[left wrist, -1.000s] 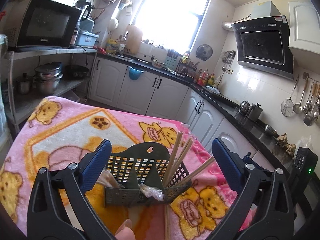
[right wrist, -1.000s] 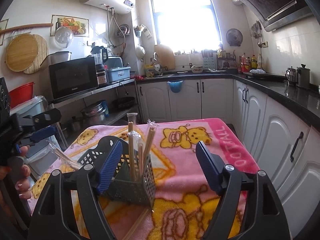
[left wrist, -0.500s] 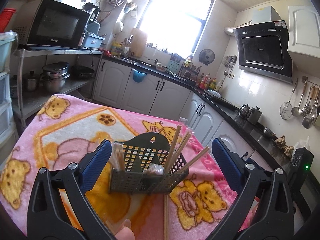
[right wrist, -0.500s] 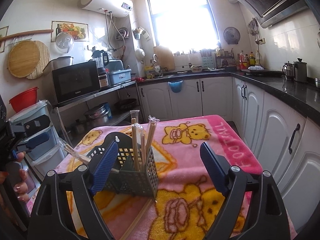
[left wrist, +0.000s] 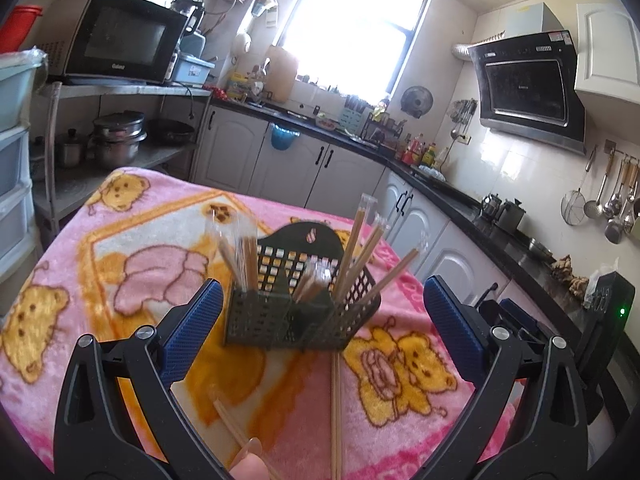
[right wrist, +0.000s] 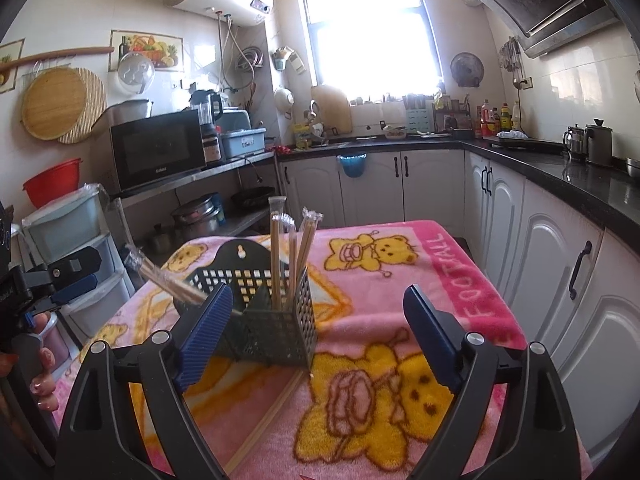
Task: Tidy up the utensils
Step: 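Withdraw both open tools from the caddy toward the last chopsticks on the blanket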
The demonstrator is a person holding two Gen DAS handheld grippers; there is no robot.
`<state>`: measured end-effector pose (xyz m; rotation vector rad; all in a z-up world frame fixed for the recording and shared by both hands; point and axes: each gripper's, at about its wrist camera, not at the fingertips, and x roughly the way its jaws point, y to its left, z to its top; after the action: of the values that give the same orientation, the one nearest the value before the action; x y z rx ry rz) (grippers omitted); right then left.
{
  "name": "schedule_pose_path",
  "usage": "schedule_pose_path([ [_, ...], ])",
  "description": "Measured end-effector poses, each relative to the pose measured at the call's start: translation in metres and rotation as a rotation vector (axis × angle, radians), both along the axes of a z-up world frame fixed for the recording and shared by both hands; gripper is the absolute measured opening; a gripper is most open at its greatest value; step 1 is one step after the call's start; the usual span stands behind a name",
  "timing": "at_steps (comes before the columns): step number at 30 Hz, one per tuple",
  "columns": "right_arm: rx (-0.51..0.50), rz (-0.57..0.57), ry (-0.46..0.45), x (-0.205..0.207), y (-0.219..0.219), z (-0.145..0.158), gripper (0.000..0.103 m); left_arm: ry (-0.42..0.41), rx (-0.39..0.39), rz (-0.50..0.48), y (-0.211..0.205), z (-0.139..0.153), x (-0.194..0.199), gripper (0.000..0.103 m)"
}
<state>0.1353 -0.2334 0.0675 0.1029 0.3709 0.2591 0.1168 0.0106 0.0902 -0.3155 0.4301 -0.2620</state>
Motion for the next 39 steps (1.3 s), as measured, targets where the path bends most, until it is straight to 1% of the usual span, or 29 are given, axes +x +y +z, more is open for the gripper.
schedule_pose_path([
  [7,-0.003,0.004,0.036,-0.004,0.000,-0.012,0.085,0.047,0.041,0.003,-0.003,-0.020,-0.003,0.092],
  [16,-0.030,0.004,0.085,-0.008,0.004,-0.032,0.086,0.128,0.032,0.040,0.010,-0.048,0.000,0.092],
  [24,-0.028,0.020,0.135,-0.005,0.006,-0.047,0.086,0.187,0.030,0.046,0.010,-0.069,-0.001,0.092],
  [32,-0.071,0.050,0.160,-0.006,0.018,-0.059,0.086,0.233,0.056,0.040,0.005,-0.085,-0.002,0.092],
  [35,-0.086,0.057,0.188,-0.002,0.020,-0.065,0.086,0.257,0.079,0.043,0.006,-0.093,-0.002,0.092],
  [39,-0.102,0.058,0.221,0.004,0.020,-0.074,0.086,0.293,0.082,0.058,0.013,-0.105,-0.001,0.092],
])
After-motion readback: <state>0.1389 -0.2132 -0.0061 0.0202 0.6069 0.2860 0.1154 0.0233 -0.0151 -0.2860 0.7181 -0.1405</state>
